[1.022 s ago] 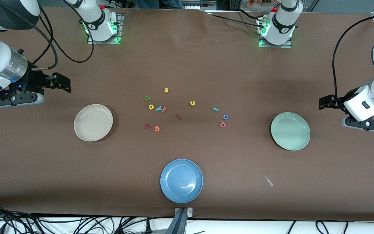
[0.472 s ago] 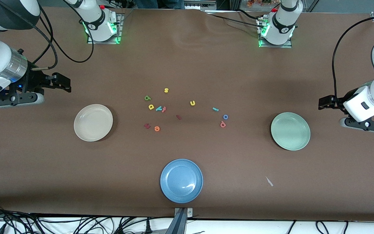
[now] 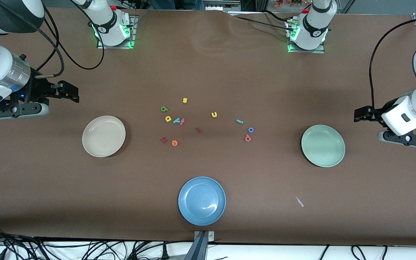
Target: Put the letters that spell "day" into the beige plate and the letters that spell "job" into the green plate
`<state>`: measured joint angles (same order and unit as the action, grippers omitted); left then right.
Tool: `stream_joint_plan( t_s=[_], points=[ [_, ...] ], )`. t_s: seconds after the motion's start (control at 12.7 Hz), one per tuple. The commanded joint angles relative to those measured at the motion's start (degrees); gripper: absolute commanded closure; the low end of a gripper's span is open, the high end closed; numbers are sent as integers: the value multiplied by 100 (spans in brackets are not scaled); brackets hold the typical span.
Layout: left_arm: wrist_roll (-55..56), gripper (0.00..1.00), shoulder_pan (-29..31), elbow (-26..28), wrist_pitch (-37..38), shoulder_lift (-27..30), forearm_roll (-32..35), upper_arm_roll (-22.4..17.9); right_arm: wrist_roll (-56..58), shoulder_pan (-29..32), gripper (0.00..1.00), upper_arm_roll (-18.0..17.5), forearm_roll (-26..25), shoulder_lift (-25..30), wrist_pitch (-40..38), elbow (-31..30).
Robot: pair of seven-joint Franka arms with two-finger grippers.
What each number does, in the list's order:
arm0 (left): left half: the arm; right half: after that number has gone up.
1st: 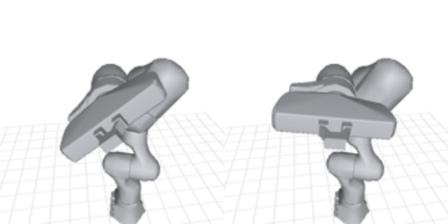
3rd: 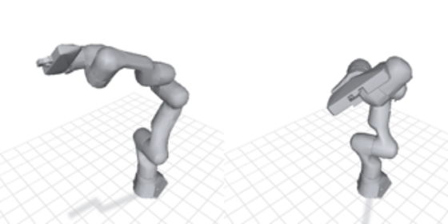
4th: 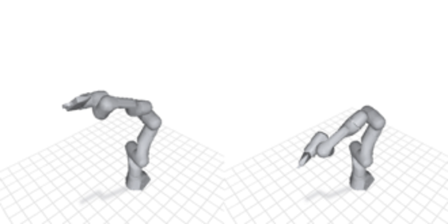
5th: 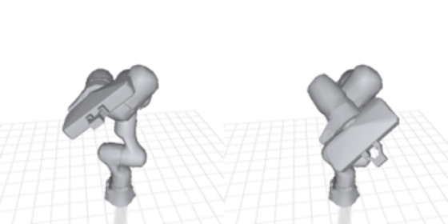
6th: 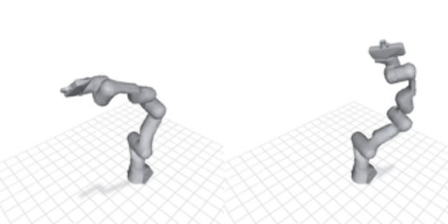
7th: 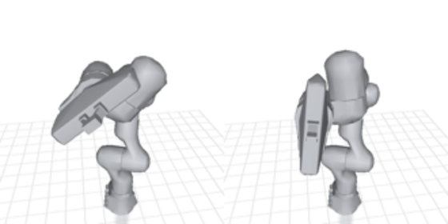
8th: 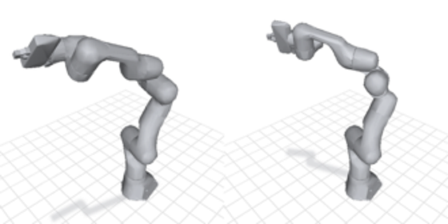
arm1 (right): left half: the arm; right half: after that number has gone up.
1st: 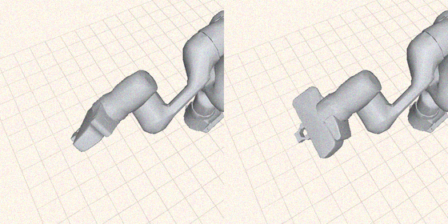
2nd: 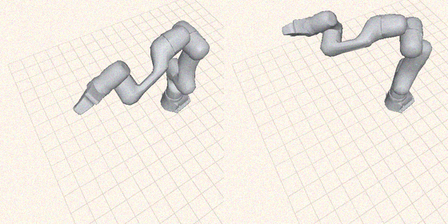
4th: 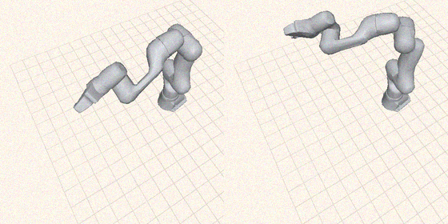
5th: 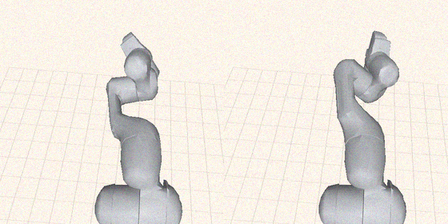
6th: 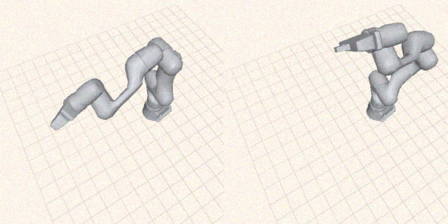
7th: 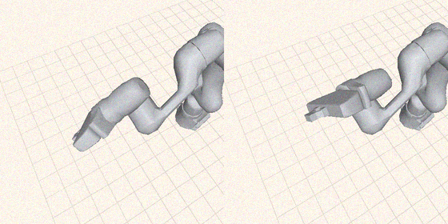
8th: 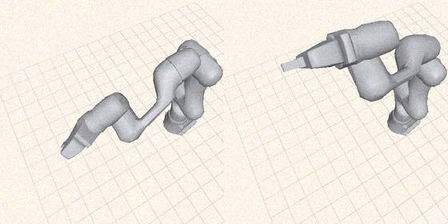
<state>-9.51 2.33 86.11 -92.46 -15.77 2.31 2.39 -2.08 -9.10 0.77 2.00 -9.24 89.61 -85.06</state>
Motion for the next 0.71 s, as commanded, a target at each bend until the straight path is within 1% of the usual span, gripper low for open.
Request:
stream_joint_plan(
  t_s=[0.0, 0.16, 0.39, 0.63],
  points=[
    [2, 0, -22, -24, 53, 4, -187, -20, -47, 40, 0, -16, 98, 71, -22, -72],
    [11, 0, -31, -24, 53, -22, -195, -20, -47, 40, 0, -16, 98, 71, -22, -72],
    [308, 0, -118, 28, 53, -144, -817, -20, -47, 40, 0, -16, 90, 71, -22, -72],
    [1142, 0, -635, 46, -131, -399, -863, -20, -47, 40, 0, -16, 90, 71, -14, -72]
  ],
)
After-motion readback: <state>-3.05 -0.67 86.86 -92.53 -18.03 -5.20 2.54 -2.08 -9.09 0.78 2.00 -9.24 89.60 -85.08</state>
